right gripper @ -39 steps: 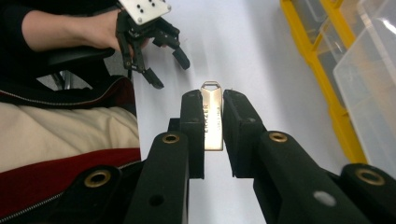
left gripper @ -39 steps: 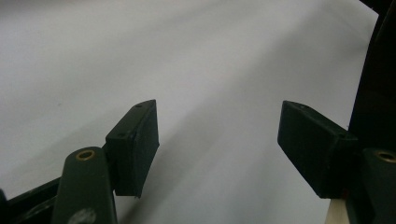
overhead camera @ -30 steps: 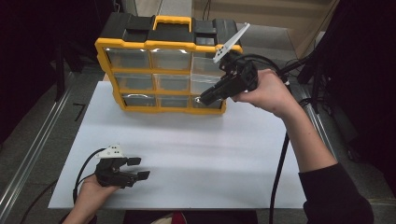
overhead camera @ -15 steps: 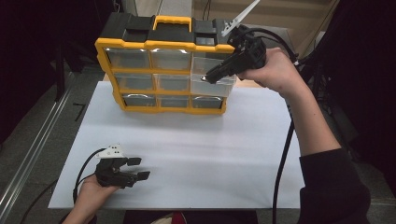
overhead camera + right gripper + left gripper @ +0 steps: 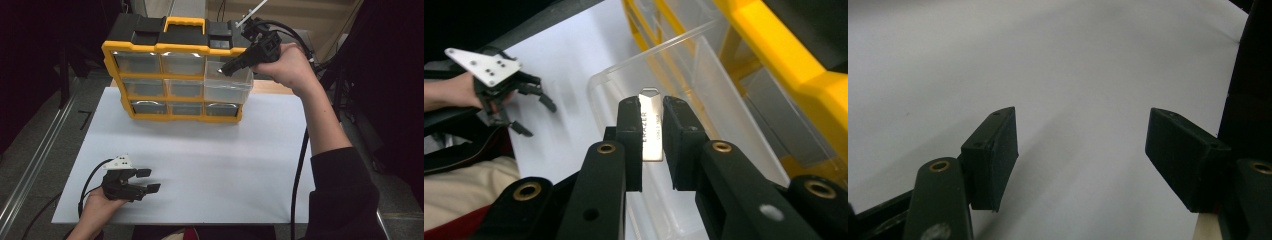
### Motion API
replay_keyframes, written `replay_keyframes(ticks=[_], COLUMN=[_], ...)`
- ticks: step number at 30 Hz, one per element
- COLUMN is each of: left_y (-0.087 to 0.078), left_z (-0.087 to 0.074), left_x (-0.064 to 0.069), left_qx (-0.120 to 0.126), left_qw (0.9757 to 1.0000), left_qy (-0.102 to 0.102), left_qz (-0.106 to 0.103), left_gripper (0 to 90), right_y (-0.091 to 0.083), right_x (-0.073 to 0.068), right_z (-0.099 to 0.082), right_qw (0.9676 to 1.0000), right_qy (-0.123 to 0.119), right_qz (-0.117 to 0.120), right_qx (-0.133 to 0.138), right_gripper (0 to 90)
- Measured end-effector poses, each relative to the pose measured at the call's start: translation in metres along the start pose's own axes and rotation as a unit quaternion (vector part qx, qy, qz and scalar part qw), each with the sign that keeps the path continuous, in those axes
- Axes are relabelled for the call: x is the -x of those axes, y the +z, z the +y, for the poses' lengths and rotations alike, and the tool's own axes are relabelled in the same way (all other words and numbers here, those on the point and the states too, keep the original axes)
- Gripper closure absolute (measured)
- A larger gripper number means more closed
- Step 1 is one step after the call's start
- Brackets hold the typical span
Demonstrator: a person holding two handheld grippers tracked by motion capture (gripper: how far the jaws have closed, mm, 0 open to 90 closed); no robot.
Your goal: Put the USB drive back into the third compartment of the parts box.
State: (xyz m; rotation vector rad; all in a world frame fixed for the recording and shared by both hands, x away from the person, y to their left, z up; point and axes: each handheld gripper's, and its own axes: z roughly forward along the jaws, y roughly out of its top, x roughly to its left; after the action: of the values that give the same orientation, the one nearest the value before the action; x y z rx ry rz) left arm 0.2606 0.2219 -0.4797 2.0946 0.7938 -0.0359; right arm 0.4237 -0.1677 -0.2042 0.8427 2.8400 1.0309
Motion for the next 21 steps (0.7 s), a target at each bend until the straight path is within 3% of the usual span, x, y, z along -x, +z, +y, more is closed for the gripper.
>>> replay_keyframes(ticks=[5, 21], left_y=[0.000, 0.000], left_z=[0.000, 0.000], left_x=[0.000, 0.001], left_qx=[0.001, 0.002], left_qw=[1.0000, 1.0000], left_qy=[0.000, -0.002], left_qz=[0.001, -0.003], left_gripper=[30.6, 30.6], right_y=[0.007, 0.026], right_x=[0.007, 0.016], right_z=[0.002, -0.007], right_qw=[0.9999, 0.9994], right_qy=[0.012, 0.034], right_qz=[-0.009, -0.007], right_qx=[0.001, -0.005], right_gripper=[76.5, 76.0])
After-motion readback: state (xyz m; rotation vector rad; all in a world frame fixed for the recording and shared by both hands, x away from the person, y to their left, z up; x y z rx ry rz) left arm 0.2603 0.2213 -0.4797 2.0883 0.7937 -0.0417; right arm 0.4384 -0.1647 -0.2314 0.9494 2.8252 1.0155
